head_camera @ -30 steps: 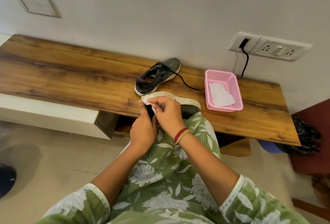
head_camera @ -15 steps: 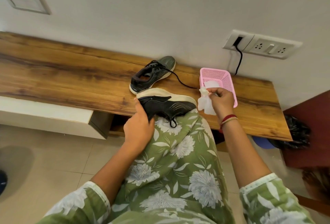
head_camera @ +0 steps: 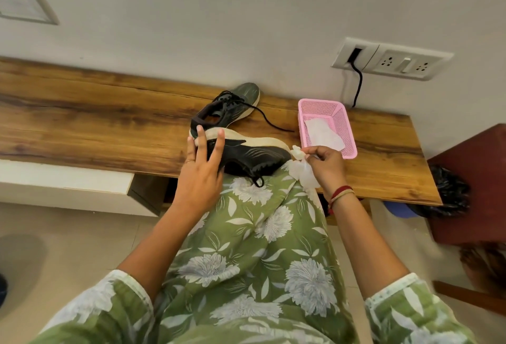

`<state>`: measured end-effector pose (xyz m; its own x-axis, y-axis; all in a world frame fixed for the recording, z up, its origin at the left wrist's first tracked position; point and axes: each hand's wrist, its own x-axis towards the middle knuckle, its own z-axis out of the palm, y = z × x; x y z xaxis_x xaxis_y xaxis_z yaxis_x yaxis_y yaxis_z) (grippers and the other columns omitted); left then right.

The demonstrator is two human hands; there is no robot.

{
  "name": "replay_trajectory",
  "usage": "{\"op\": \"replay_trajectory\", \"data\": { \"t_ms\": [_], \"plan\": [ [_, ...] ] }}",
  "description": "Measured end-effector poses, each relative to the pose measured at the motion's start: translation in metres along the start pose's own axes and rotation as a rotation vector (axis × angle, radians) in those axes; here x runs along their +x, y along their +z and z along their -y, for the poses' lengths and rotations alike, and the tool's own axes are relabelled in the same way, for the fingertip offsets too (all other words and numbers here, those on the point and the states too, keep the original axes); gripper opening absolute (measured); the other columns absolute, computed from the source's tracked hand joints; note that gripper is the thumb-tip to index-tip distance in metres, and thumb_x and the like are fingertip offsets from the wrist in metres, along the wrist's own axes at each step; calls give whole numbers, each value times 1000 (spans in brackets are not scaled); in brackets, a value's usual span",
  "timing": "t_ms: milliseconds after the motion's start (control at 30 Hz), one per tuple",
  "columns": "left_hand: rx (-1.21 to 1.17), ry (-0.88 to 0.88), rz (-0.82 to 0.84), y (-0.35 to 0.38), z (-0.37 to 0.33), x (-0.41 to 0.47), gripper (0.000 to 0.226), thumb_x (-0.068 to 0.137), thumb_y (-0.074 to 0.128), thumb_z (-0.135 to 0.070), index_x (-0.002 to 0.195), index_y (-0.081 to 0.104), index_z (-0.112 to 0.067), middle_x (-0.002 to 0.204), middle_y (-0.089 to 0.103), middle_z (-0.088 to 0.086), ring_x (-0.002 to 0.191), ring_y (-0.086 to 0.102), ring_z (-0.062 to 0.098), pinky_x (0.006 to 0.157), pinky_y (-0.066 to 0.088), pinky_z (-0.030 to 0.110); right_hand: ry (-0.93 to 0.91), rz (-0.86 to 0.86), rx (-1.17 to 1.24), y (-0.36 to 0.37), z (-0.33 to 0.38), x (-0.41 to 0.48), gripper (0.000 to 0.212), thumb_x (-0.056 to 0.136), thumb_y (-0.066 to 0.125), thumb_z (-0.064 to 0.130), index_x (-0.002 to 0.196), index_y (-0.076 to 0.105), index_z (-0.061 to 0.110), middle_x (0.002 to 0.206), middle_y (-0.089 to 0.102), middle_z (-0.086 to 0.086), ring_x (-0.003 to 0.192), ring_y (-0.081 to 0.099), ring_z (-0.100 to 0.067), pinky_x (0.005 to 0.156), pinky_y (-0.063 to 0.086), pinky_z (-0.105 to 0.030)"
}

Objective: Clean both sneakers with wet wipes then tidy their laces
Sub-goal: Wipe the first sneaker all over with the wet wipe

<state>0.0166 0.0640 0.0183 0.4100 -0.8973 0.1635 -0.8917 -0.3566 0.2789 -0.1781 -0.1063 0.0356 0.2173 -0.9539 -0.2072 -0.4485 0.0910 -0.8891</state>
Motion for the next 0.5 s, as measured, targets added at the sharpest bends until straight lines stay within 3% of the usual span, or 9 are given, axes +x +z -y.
{"op": "replay_trajectory", "data": {
  "t_ms": [100,200,300,400,500],
  "plan": [
    [-23,16,24,1,6,-4,67,94,52,-21,152,19,-17,155,7,26,138,13,54,104,34,59,-9,-14,26,0,3,2,22,87,56,-1,93,71,13,103,68,-7,98,58,-17,93,46,-30],
    [-11,-2,-1,-2,4,-7,73,84,65,-19,148,29,-15,148,23,30,130,28,55,102,36,59,-22,-31,-12,1,11,7,22,88,55,-2,95,71,11,105,67,-7,98,56,-17,94,45,-30],
    [34,-31,-21,-2,-4,-6,86,68,79,-21,143,37,-15,133,39,32,111,44,55,84,49,57,-120,66,-234,14,15,7,25,88,52,-4,94,72,10,108,67,-8,99,55,-16,94,43,-27],
    [57,-72,-5,-1,-12,-5,85,65,81,-23,141,43,-19,131,39,31,108,45,56,71,53,53,-191,241,-394,36,19,-1,27,89,51,-3,97,72,11,107,66,-6,90,54,-12,79,40,-15],
    [69,-69,-30,1,-14,-7,76,71,78,-22,139,46,-21,132,37,33,110,42,57,76,52,55,-165,163,-340,48,22,4,27,89,49,-2,96,71,11,109,66,-7,98,57,-16,82,38,-16]
  ]
}}
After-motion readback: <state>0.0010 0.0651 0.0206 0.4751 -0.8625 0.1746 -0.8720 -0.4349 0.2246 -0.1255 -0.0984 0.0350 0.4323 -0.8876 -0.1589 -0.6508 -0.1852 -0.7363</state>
